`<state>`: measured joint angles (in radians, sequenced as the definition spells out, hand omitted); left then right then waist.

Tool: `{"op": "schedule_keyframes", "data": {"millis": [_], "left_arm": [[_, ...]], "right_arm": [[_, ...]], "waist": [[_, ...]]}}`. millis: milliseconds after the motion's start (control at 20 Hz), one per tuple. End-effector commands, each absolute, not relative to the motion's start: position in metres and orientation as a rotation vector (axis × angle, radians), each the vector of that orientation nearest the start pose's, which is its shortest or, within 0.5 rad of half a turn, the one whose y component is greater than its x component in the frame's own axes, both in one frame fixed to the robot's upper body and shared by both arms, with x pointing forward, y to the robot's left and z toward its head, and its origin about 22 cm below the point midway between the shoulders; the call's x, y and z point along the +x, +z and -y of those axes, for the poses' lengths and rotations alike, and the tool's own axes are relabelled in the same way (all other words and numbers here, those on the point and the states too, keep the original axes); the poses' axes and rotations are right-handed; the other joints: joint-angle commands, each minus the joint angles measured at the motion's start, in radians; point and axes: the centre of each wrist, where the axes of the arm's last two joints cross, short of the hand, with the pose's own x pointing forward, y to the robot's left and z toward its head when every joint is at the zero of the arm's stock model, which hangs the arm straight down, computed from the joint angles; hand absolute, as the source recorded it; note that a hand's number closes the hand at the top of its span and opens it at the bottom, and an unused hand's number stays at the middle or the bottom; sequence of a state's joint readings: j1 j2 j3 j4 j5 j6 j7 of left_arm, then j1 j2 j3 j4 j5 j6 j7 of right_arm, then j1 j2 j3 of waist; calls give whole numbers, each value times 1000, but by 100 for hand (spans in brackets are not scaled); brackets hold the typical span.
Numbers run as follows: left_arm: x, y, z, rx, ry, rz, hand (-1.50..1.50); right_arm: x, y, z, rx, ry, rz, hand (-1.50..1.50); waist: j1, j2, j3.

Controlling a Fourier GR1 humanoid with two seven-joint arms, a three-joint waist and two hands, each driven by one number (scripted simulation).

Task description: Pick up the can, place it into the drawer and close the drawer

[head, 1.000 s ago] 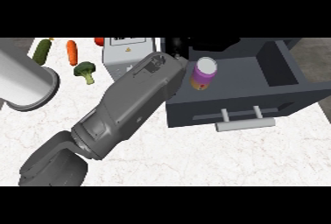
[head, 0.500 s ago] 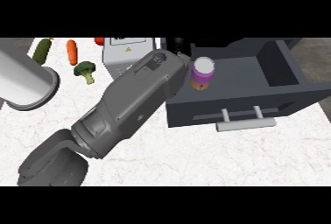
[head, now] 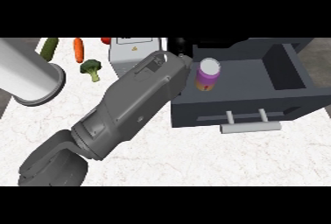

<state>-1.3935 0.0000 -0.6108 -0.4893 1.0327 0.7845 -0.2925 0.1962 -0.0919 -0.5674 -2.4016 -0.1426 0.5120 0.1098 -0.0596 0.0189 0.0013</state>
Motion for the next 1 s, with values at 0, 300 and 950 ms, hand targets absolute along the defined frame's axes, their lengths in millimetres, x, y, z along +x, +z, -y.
{"op": "schedule_keyframes", "data": {"millis": [0,300,950], "left_arm": [[420,194,23,-8,132,1768,-150],[419,181,18,-33,150,1730,-150],[416,200,18,-26,148,1700,-150]], "right_arm": [[119,186,310,-494,486,2036,-150],[163,175,294,-590,606,1980,-150],[273,142,224,-794,862,1919,-150]], "waist": [[28,-1,-1],[50,-4,-1],[91,-17,-1]]}}
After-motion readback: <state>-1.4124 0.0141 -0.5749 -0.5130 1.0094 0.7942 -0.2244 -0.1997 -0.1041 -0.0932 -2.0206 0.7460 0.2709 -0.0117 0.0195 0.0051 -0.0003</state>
